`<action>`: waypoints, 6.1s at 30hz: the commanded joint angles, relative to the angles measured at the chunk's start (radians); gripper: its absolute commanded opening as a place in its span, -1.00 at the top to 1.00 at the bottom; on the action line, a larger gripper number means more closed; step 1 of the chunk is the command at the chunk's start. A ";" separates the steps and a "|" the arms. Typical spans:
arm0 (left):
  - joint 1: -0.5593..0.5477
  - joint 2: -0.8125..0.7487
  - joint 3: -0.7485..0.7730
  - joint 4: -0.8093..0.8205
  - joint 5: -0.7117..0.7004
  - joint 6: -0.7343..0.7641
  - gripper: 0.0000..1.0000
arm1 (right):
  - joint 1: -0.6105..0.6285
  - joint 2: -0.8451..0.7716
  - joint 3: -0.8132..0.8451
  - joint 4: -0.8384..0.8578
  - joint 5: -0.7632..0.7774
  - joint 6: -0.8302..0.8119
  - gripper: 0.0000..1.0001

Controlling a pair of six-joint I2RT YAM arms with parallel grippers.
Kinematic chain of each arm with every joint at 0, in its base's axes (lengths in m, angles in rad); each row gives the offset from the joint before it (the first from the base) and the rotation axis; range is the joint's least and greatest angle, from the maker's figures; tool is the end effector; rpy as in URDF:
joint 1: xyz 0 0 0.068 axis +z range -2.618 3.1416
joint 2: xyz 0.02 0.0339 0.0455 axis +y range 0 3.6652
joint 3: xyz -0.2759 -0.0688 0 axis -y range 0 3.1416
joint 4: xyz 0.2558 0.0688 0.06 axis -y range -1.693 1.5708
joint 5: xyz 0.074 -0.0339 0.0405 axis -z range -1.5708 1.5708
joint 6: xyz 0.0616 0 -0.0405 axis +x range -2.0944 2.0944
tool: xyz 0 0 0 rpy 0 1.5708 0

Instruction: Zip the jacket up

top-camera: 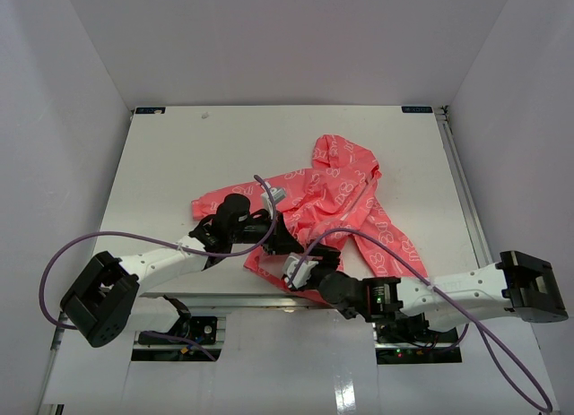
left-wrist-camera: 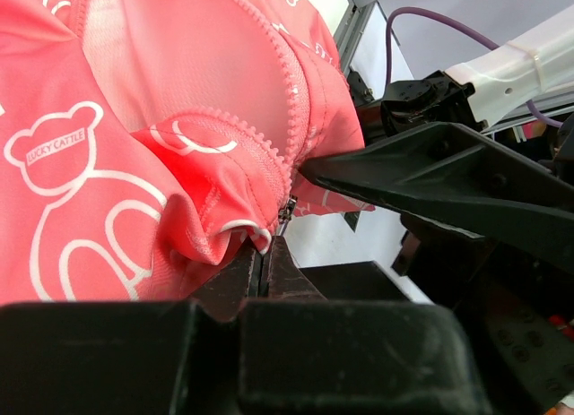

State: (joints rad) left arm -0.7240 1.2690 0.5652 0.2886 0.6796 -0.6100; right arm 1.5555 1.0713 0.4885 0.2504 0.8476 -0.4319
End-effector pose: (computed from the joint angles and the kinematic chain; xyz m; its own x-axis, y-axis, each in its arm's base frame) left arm 0.1867 -0.2167 0.2080 -0.7897 0.1034 -0.6048 0.6023 0.3185 -0.7320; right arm 0.0499 0.2422 0.2276 0.2679 -0.5972 -0.7561 -0.5932 0.5161 -0.6179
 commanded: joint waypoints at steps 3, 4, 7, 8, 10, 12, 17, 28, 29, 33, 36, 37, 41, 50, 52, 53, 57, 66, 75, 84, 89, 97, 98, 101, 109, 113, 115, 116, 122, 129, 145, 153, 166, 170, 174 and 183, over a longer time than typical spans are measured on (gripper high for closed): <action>0.008 -0.019 -0.002 0.015 0.011 -0.013 1.00 | 0.012 0.140 0.030 0.123 0.156 -0.012 -0.45; 0.008 -0.019 -0.004 0.018 0.014 -0.016 1.00 | 0.012 0.168 0.039 0.129 0.186 -0.014 -0.46; 0.009 -0.020 -0.005 0.023 0.019 -0.019 1.00 | 0.013 0.209 0.050 0.153 0.217 -0.018 -0.47; 0.009 -0.020 -0.005 0.024 0.021 -0.020 1.00 | 0.014 0.217 0.053 0.163 0.228 -0.020 -0.47; 0.009 -0.020 -0.007 0.026 0.024 -0.023 1.00 | 0.014 0.225 0.056 0.192 0.273 -0.036 -0.47; 0.009 -0.019 -0.008 0.030 0.030 -0.026 1.00 | 0.012 0.225 0.056 0.219 0.287 -0.055 -0.45; 0.009 -0.019 -0.008 0.031 0.029 -0.028 1.00 | 0.012 0.232 0.061 0.221 0.313 -0.063 -0.35; 0.015 -0.007 -0.003 0.011 0.010 -0.016 1.00 | 0.032 0.192 0.097 0.108 0.320 -0.006 0.11; 0.015 -0.007 -0.002 0.009 0.007 -0.014 1.00 | 0.038 0.187 0.101 0.101 0.319 -0.002 0.15; 0.016 -0.004 0.001 0.005 0.006 -0.011 1.00 | 0.047 0.170 0.113 0.062 0.308 0.018 0.19; 0.016 -0.005 0.001 0.001 0.001 -0.007 1.00 | 0.047 0.152 0.117 0.034 0.292 0.040 0.23; 0.015 -0.005 0.001 -0.002 -0.003 -0.006 1.00 | 0.047 0.143 0.117 0.026 0.288 0.049 0.25; 0.015 -0.004 0.001 -0.005 -0.006 -0.002 1.00 | 0.046 0.106 0.112 0.004 0.267 0.070 0.30; 0.016 -0.005 0.001 0.000 -0.001 -0.001 1.00 | 0.044 0.050 0.086 0.012 0.216 0.074 0.73; 0.017 -0.006 0.000 0.001 0.003 -0.002 1.00 | 0.043 0.051 0.084 0.015 0.209 0.074 0.83; 0.017 -0.007 -0.001 0.004 0.004 -0.002 1.00 | 0.040 0.052 0.084 0.015 0.203 0.073 0.84; 0.015 -0.011 -0.005 0.011 0.013 -0.006 1.00 | 0.031 0.051 0.083 0.016 0.163 0.080 0.84; 0.016 -0.014 -0.007 0.020 0.021 -0.008 1.00 | 0.010 0.057 0.069 0.018 0.135 0.103 0.85; 0.015 -0.014 -0.010 0.023 0.025 -0.007 1.00 | -0.019 0.045 0.048 -0.002 0.141 0.142 0.65; 0.015 -0.010 -0.012 0.030 0.040 -0.004 1.00 | -0.034 0.039 0.057 -0.008 0.152 0.147 0.84; 0.014 -0.010 -0.011 0.011 0.027 -0.004 1.00 | -0.097 0.042 0.117 -0.008 0.174 0.092 0.85; 0.014 -0.008 0.005 -0.020 0.032 -0.014 1.00 | -0.264 -0.022 0.145 -0.037 0.027 0.067 0.84; 0.014 -0.010 0.006 -0.024 0.033 -0.015 1.00 | -0.267 -0.033 0.154 -0.037 0.013 0.064 0.84; 0.014 -0.025 0.002 -0.031 0.032 -0.022 1.00 | -0.269 -0.057 0.179 -0.037 -0.032 0.044 0.85; 0.014 -0.043 -0.009 -0.023 0.036 -0.030 1.00 | -0.271 -0.058 0.173 -0.070 -0.098 0.039 0.84; 0.015 -0.028 -0.016 0.008 0.059 -0.031 1.00 | -0.281 -0.064 0.162 -0.060 -0.097 0.048 0.85; 0.015 -0.028 -0.018 0.012 0.058 -0.025 1.00 | -0.286 -0.082 0.202 -0.118 -0.153 0.118 0.84; 0.015 -0.029 -0.019 0.013 0.057 -0.021 1.00 | -0.288 -0.091 0.226 -0.154 -0.187 0.160 0.84; 0.015 -0.045 -0.034 0.032 0.050 0.013 1.00 | -0.480 -0.157 0.328 -0.372 -0.638 0.417 0.25; 0.015 -0.037 -0.045 0.057 0.060 0.039 1.00 | -0.778 -0.088 0.370 -0.399 -1.213 0.501 -0.08; 0.017 -0.060 -0.060 0.076 0.058 0.045 1.00 | -0.815 -0.049 0.258 -0.352 -1.384 0.543 -0.03; 0.017 -0.054 -0.063 0.081 0.064 0.042 1.00 | -0.814 -0.011 0.227 -0.325 -1.371 0.517 -0.02; 0.015 -0.054 -0.068 0.086 0.065 0.043 1.00 | -0.815 -0.030 0.225 -0.316 -1.310 0.514 -0.04; 0.017 -0.054 -0.068 0.087 0.067 0.042 1.00 | -0.815 -0.009 0.226 -0.295 -1.329 0.518 -0.04; 0.016 -0.052 -0.070 0.090 0.066 0.044 1.00 | -0.814 0.016 0.230 -0.279 -1.352 0.511 -0.05; 0.015 -0.048 -0.068 0.087 0.063 0.046 1.00 | -0.815 0.033 0.220 -0.264 -1.376 0.520 0.03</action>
State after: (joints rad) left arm -0.7088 1.2396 0.4984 0.3514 0.7258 -0.5797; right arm 0.7460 1.1076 0.7086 -0.0568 -0.5063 0.0937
